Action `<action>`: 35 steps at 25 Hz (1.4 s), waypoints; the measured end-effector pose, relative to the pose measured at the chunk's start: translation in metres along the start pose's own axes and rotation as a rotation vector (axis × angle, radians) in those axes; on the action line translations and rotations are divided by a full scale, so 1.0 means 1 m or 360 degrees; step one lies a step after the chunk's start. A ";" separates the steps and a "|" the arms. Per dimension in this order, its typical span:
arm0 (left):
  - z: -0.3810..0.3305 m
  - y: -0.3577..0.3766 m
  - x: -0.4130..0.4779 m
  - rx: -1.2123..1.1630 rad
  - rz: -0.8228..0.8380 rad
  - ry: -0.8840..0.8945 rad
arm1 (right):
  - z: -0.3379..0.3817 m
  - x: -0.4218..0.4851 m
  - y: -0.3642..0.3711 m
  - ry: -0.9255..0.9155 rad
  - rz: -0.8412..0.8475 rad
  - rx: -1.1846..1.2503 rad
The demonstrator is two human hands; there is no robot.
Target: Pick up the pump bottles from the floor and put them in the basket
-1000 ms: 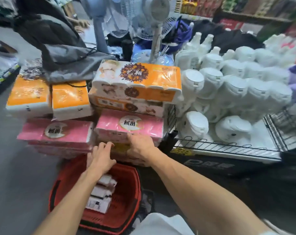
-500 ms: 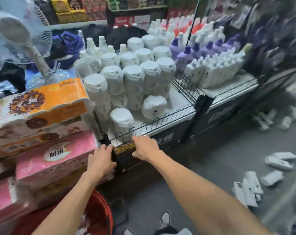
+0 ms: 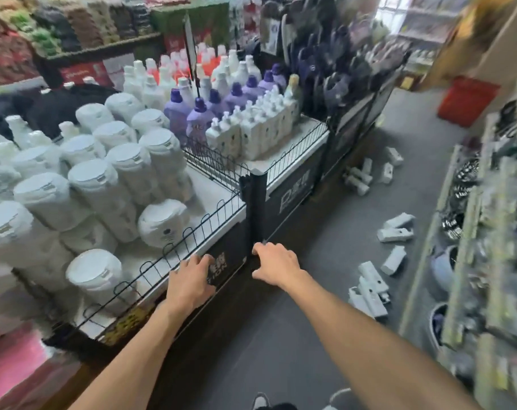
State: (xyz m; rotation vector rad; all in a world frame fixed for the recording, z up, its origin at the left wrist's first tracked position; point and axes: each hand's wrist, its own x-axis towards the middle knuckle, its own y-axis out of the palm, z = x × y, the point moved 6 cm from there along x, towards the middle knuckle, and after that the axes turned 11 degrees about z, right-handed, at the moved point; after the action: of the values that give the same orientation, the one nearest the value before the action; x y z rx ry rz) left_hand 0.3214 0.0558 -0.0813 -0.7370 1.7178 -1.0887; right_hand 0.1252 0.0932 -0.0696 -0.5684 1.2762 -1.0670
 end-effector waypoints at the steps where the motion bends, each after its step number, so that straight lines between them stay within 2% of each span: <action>1: -0.019 0.000 0.011 0.0020 0.0026 0.0049 | -0.022 -0.003 -0.003 0.0054 -0.0020 0.0043; 14: -0.233 0.012 0.136 0.0298 0.0341 0.0700 | -0.250 -0.029 -0.017 0.0786 -0.0116 0.0498; 26: -0.359 -0.024 0.293 0.0610 0.0450 0.1138 | -0.370 -0.026 -0.040 0.1402 -0.0294 0.0931; 35: -0.487 0.038 0.301 0.0883 0.0690 0.1500 | -0.438 -0.076 0.018 0.1780 -0.0243 0.1194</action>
State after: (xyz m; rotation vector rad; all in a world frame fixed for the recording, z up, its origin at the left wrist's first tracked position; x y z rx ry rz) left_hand -0.2430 -0.0148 -0.1542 0.5824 2.0083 -1.6090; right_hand -0.2784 0.2569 -0.1576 0.6222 1.5860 -1.9818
